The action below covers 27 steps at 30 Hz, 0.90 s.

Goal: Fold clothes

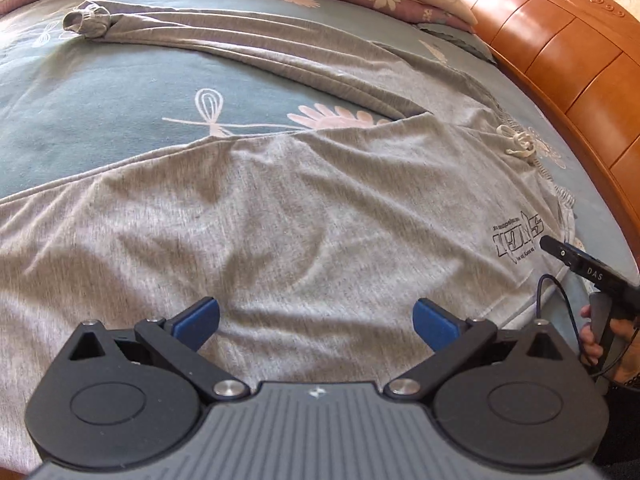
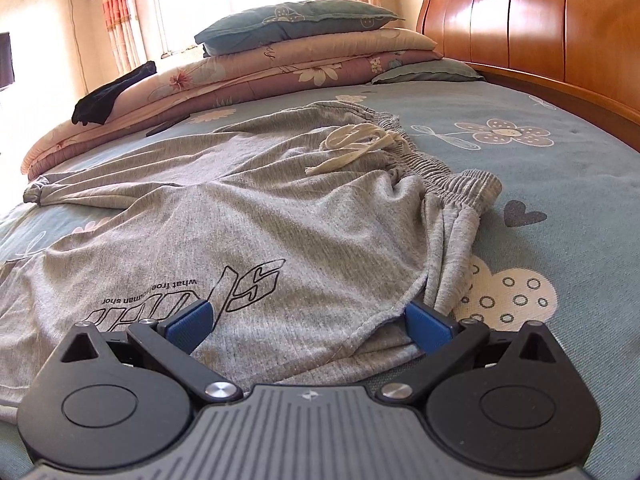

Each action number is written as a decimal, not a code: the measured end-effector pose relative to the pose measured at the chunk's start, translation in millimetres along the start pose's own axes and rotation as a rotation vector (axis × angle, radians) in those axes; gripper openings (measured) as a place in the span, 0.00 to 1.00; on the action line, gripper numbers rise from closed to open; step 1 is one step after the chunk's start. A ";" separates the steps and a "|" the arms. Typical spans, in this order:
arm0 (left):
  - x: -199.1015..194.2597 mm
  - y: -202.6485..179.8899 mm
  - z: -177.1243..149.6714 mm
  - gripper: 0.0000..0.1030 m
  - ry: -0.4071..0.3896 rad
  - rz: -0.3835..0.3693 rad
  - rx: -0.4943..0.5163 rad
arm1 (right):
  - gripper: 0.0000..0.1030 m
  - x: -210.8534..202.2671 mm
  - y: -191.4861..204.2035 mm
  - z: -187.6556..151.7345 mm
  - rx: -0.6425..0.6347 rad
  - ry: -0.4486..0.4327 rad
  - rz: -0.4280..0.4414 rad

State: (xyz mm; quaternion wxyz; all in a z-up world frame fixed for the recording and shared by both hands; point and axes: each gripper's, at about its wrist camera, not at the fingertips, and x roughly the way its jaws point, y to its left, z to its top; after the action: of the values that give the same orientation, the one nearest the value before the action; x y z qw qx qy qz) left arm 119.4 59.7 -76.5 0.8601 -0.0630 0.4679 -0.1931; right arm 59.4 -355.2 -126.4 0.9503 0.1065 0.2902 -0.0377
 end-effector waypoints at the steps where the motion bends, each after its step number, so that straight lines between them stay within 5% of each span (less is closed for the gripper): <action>1: -0.3 -3.4 3.1 0.99 -0.017 -0.016 0.006 | 1.00 -0.3 -0.8 -0.2 0.005 -0.003 0.004; 6: 24.4 -29.9 8.5 0.99 0.001 -0.067 0.044 | 1.00 0.0 1.6 -0.5 -0.003 -0.002 -0.004; 11: 25.3 -25.2 -5.7 0.99 0.013 -0.005 0.060 | 1.00 2.0 7.0 -0.5 -0.033 0.009 -0.028; 20: -17.1 78.5 7.2 0.99 -0.101 0.055 -0.227 | 1.00 3.3 10.0 -0.5 -0.049 0.018 -0.046; 25: -22.6 128.5 5.8 0.99 -0.153 0.150 -0.308 | 1.00 5.1 13.8 0.6 -0.074 0.036 -0.063; 27: -33.6 147.2 4.4 0.99 -0.162 0.246 -0.343 | 1.00 5.2 13.6 1.2 -0.074 0.039 -0.063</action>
State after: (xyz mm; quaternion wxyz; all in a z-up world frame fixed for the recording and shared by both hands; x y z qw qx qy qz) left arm 146.9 207.5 -90.3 0.8886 -0.1661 0.4275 0.0016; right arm 66.1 -342.2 -125.9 0.9460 0.0627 0.3132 -0.0547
